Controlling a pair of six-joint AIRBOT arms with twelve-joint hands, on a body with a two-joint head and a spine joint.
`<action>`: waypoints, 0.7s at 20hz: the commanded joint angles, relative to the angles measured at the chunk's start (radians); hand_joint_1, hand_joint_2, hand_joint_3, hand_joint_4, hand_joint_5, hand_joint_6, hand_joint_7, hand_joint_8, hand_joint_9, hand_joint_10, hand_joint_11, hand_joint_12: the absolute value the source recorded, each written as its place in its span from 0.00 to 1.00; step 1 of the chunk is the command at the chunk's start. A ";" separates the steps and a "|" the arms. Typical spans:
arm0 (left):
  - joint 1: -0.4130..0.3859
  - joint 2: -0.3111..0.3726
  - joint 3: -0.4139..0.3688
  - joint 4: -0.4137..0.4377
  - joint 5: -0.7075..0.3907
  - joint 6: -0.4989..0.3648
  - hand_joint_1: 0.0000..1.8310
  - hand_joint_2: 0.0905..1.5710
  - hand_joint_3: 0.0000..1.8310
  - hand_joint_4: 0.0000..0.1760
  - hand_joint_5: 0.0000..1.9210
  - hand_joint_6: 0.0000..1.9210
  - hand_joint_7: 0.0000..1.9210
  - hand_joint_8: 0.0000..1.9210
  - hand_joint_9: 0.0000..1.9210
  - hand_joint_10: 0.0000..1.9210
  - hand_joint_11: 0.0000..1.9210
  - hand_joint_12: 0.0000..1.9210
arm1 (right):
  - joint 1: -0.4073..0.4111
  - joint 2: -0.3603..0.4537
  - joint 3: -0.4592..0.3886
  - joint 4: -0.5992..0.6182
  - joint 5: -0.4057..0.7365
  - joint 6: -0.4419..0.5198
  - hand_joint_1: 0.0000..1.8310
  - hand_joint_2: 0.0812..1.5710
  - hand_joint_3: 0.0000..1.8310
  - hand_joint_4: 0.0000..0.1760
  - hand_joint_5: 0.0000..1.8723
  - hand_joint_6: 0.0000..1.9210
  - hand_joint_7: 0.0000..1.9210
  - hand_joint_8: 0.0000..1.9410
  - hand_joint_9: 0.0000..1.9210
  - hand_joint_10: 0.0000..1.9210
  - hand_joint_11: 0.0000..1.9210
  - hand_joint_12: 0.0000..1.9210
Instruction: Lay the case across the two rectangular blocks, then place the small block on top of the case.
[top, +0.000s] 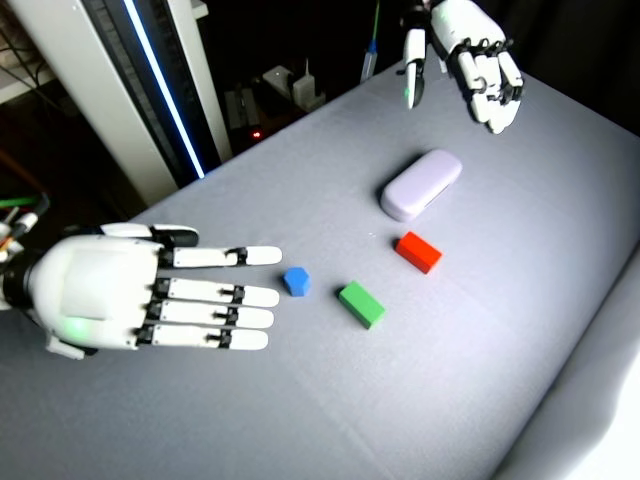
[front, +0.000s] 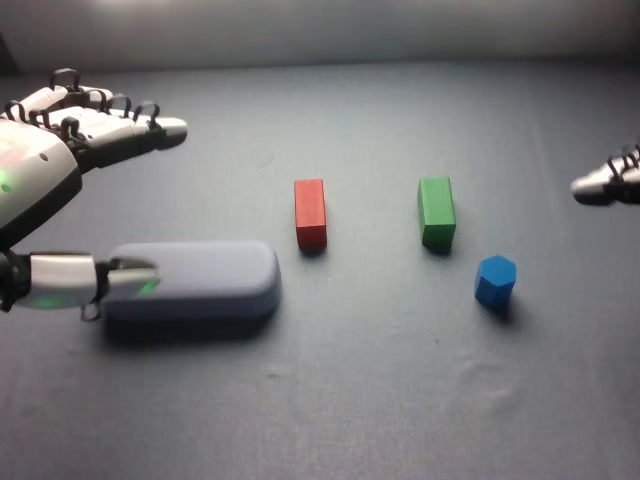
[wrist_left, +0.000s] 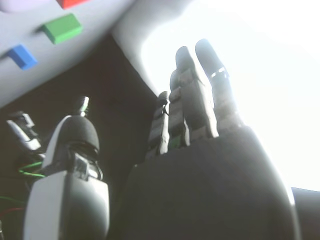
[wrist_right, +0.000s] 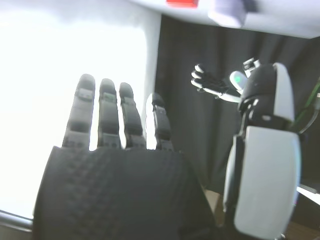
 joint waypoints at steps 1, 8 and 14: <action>-0.016 -0.004 0.007 0.005 -0.091 -0.003 0.46 0.54 0.00 0.47 0.18 0.00 0.21 0.00 0.18 0.01 0.00 0.32 | 0.013 0.002 0.006 0.031 0.111 0.003 0.45 0.84 0.00 0.00 0.28 0.00 0.27 0.00 0.25 0.01 0.12 0.33; -0.071 -0.033 0.037 0.030 0.104 0.093 0.43 0.47 0.00 0.60 0.16 0.01 0.17 0.00 0.16 0.01 0.00 0.33 | 0.016 -0.002 0.010 0.024 0.104 0.003 0.42 0.85 0.00 0.00 0.27 0.00 0.27 0.00 0.26 0.00 0.12 0.35; -0.141 -0.090 0.098 0.032 0.306 0.185 0.44 0.45 0.00 0.30 0.19 0.00 0.21 0.00 0.19 0.00 0.00 0.34 | 0.020 -0.002 0.011 0.014 0.104 0.011 0.39 0.85 0.00 0.00 0.27 0.00 0.27 0.00 0.26 0.00 0.12 0.34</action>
